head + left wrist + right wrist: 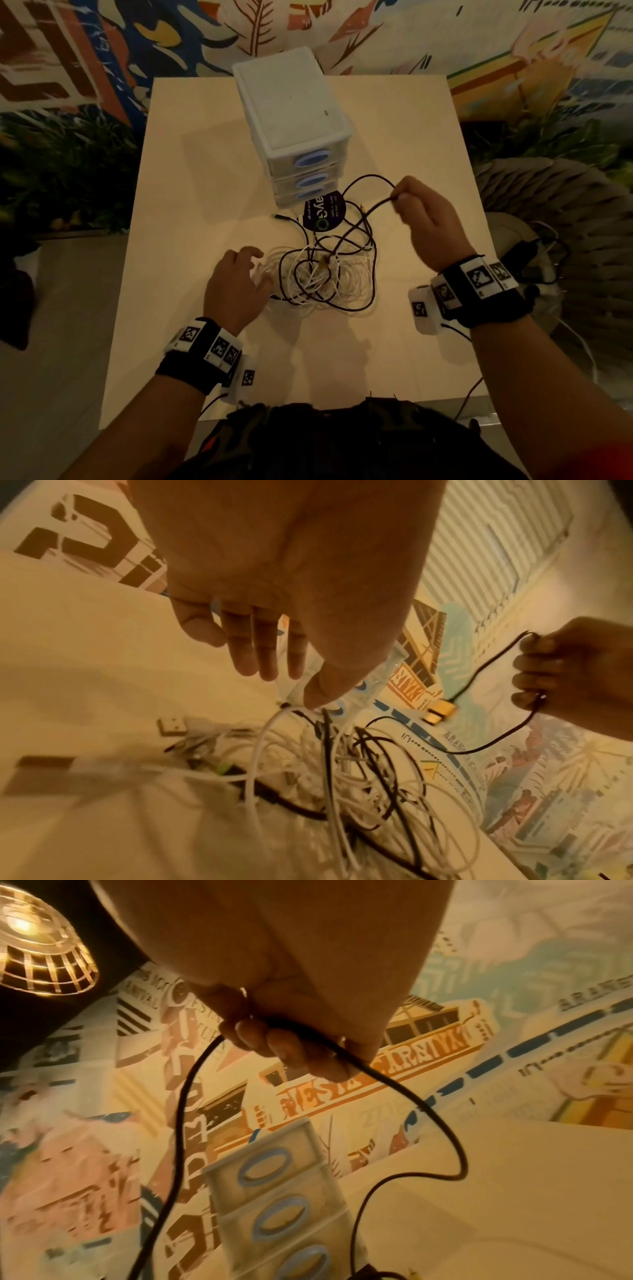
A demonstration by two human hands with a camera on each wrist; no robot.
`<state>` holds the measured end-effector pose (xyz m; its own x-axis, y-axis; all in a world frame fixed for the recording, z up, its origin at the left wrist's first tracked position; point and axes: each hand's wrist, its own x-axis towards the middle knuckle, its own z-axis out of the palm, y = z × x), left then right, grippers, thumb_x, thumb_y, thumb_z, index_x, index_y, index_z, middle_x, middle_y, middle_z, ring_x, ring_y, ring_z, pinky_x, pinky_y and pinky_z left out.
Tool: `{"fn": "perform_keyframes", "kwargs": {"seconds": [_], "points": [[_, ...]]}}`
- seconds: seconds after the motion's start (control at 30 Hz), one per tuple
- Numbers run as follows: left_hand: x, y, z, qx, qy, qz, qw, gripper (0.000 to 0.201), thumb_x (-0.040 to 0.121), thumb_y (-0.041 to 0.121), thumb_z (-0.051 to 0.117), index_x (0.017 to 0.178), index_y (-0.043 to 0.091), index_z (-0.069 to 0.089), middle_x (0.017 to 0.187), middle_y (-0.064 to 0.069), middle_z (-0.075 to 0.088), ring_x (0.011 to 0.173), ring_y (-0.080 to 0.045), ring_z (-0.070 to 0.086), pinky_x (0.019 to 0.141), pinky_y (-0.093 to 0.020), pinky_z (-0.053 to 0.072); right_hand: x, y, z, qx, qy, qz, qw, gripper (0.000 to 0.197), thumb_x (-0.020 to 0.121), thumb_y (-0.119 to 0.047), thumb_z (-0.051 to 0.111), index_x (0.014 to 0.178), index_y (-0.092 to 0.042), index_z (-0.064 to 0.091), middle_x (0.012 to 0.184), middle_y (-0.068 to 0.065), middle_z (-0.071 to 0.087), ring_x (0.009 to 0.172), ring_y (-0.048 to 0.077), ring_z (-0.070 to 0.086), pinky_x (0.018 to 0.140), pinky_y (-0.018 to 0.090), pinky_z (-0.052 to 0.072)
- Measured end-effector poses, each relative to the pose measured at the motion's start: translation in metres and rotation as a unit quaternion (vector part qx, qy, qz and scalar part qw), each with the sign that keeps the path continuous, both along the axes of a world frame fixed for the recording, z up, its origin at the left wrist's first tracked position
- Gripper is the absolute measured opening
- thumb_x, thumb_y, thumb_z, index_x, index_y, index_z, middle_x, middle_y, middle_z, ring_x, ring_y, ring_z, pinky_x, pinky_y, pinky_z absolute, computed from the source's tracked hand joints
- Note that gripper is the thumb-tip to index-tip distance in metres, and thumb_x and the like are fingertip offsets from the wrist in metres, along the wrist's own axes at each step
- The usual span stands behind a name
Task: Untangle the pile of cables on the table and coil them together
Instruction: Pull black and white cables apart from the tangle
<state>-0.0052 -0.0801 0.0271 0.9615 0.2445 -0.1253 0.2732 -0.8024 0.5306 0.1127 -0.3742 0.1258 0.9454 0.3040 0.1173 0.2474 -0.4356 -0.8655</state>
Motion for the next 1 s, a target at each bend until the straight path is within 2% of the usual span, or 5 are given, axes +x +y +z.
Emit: {"fn": "perform_keyframes", "kwargs": {"seconds": [0.17, 0.3, 0.5, 0.73, 1.0], "points": [[0.01, -0.027, 0.025, 0.005, 0.003, -0.165, 0.986, 0.023, 0.087, 0.027, 0.066, 0.107, 0.034, 0.058, 0.086, 0.011, 0.057, 0.077, -0.017, 0.06, 0.065, -0.034, 0.05, 0.009, -0.036, -0.027, 0.028, 0.006, -0.116, 0.993, 0.022, 0.1, -0.024, 0.036, 0.083, -0.024, 0.05, 0.083, 0.012, 0.054, 0.079, 0.03, 0.052, 0.079, 0.054, 0.044], [0.01, -0.045, 0.016, 0.083, 0.082, -0.265, 0.957, 0.04, 0.087, 0.034, 0.066, 0.126, 0.036, 0.062, 0.109, 0.006, 0.065, 0.097, -0.021, 0.065, 0.076, -0.035, 0.054, -0.002, -0.066, -0.051, -0.049, -0.034, -0.142, 0.988, 0.019, 0.098, -0.026, 0.046, 0.089, -0.026, 0.063, 0.095, -0.024, 0.057, 0.094, 0.022, 0.056, 0.087, 0.052, 0.047], [0.005, -0.037, 0.0, 0.118, 0.088, -0.219, 0.964, 0.012, 0.088, 0.032, 0.065, 0.099, 0.034, 0.068, 0.096, 0.006, 0.063, 0.09, -0.023, 0.064, 0.067, -0.033, 0.048, -0.044, -0.099, -0.088, -0.164, 0.073, -0.185, 0.966, 0.023, 0.089, -0.031, 0.051, 0.081, -0.02, 0.069, 0.097, 0.002, 0.046, 0.087, 0.021, 0.051, 0.079, 0.03, 0.036], [0.007, -0.026, 0.01, 0.07, 0.085, -0.151, 0.982, 0.014, 0.083, 0.034, 0.066, 0.094, 0.032, 0.057, 0.091, 0.007, 0.055, 0.079, -0.025, 0.06, 0.066, -0.036, 0.049, -0.074, -0.12, -0.128, -0.25, 0.28, -0.18, 0.909, 0.019, 0.1, -0.024, 0.048, 0.092, -0.016, 0.062, 0.093, 0.01, 0.051, 0.092, 0.036, 0.056, 0.077, 0.036, 0.038], [0.003, -0.053, 0.038, 0.055, 0.027, -0.215, 0.975, 0.011, 0.087, 0.037, 0.065, 0.098, 0.035, 0.065, 0.09, 0.01, 0.065, 0.078, -0.017, 0.064, 0.064, -0.031, 0.05, -0.076, -0.107, -0.116, -0.121, 0.265, -0.211, 0.933, 0.039, 0.104, -0.047, 0.045, 0.094, -0.012, 0.059, 0.089, 0.006, 0.067, 0.079, 0.022, 0.067, 0.075, 0.038, 0.049]]}}
